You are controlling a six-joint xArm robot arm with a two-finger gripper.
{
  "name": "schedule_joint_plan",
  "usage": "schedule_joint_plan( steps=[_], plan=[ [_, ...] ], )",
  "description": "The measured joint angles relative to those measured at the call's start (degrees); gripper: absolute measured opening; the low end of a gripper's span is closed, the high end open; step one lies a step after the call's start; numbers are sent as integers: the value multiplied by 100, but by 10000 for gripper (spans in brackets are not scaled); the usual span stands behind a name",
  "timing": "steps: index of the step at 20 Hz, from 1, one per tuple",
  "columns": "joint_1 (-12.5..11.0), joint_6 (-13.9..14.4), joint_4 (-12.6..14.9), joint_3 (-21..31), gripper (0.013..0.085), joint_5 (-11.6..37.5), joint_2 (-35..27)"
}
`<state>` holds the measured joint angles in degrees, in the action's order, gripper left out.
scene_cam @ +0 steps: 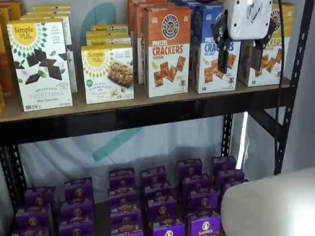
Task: Retrieve the yellow and white box located on the top shelf, the sixth one from the left
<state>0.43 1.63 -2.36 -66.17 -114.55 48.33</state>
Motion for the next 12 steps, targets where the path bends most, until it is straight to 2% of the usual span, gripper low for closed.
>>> schedule_joint_plan(
  steps=[3,8,12],
  plan=[
    [-182,-83,-199,-95,850,-198,-111],
    [-231,-123,-237,-88,850,-170,-93],
    [-428,-330,-216,-93,850,-65,-94]
  ],
)
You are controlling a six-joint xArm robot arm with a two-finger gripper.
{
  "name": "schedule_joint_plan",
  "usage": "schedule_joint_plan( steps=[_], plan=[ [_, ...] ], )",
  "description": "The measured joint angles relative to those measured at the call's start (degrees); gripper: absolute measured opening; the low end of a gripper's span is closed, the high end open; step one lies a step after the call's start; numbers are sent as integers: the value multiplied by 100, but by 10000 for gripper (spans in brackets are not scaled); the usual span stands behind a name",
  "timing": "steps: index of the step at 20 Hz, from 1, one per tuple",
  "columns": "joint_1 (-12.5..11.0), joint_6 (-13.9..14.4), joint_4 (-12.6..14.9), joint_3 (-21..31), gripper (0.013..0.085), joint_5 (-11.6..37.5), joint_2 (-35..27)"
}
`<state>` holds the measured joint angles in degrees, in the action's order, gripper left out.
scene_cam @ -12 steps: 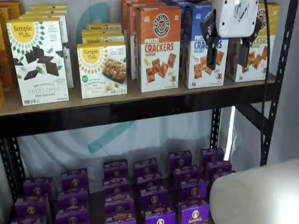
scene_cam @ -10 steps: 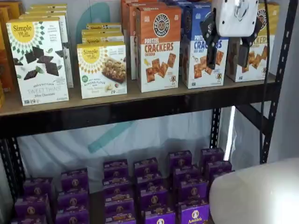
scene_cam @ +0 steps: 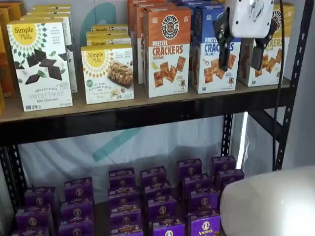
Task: Retrieve the yellow and white box located on the top shelf, the sixth one from the left
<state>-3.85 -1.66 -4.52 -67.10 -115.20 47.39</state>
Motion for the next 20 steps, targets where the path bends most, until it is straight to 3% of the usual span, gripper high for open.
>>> schedule_joint_plan(
  steps=[8,20],
  plan=[
    [-327,-492,412,163,850,673,-3],
    [-1577,-1689,317,25,850,1532,-512]
  ],
)
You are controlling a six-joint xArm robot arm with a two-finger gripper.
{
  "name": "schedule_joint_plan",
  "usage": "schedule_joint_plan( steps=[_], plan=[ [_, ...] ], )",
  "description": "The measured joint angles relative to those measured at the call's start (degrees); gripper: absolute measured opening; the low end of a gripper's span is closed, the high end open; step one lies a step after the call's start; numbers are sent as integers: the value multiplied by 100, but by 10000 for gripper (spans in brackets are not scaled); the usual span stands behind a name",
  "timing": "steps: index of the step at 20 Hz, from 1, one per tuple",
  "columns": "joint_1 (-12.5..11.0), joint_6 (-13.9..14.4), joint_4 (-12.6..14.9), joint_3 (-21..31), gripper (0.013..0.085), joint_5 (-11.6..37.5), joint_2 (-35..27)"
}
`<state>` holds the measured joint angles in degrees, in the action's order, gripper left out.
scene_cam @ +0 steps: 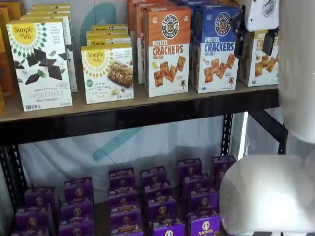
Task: Retrieve the yellow and white box located on the top shelf, the sixth one from the left
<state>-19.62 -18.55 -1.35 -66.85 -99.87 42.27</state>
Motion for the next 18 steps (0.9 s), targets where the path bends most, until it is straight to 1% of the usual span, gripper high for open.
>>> schedule_joint_plan(
  steps=[3,6,11,15,18],
  plan=[
    [-279,-267,-55,-114,850,135,-186],
    [-562,-524,-167,-211,850,306,-335],
    [-988,-921,-272,-436,850,577,-598],
    [-1232,-1143,-378,-606,850,731,-776],
    [-1332,-1239,-365,-741,850,891,-927]
  ],
)
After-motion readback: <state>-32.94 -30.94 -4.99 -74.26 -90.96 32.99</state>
